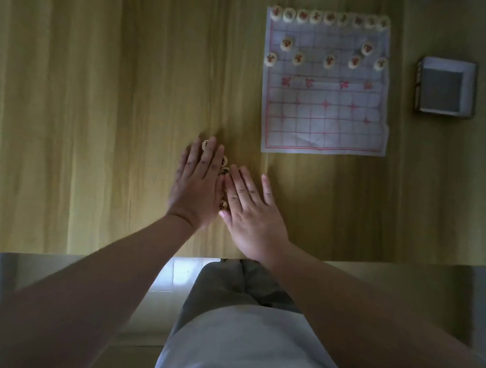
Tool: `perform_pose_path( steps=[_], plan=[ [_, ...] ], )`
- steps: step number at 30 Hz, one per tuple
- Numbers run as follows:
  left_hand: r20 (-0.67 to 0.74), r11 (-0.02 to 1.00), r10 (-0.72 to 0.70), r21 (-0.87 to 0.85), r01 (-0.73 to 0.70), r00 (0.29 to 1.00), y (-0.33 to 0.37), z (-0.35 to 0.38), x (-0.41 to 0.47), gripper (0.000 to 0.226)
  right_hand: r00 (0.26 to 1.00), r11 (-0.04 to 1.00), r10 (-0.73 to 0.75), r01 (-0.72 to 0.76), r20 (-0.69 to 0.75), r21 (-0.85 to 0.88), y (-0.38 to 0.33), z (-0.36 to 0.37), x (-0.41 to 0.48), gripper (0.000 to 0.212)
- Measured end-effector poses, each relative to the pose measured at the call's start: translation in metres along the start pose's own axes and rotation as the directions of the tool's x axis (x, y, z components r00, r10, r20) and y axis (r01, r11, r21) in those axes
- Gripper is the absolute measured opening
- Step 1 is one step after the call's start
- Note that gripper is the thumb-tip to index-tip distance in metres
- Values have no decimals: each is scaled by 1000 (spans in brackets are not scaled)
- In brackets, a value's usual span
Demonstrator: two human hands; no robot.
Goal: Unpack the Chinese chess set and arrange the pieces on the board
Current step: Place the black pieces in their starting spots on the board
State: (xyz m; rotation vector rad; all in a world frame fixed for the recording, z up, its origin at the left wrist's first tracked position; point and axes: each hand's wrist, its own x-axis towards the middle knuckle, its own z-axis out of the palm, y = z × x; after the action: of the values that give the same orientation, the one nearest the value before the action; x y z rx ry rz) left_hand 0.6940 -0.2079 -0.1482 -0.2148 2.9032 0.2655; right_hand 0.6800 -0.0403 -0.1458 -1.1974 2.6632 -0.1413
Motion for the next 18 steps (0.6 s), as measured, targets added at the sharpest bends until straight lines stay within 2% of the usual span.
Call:
perform_pose_path(
  steps=[9,16,18],
  plan=[
    [13,1000,4,-16,-4,1000,125,24,-5,62,994,993,72,-63,84,-99,86,-12,-86,69],
    [-28,995,-75,-67,73,997,201,26,31,58,998,998,-13,16,64,-54,182,-24,-99,67],
    [-34,996,-87,-28,86,996,218,26,40,60,998,997,-44,46,34,-54,207,-26,-101,66]
  ],
)
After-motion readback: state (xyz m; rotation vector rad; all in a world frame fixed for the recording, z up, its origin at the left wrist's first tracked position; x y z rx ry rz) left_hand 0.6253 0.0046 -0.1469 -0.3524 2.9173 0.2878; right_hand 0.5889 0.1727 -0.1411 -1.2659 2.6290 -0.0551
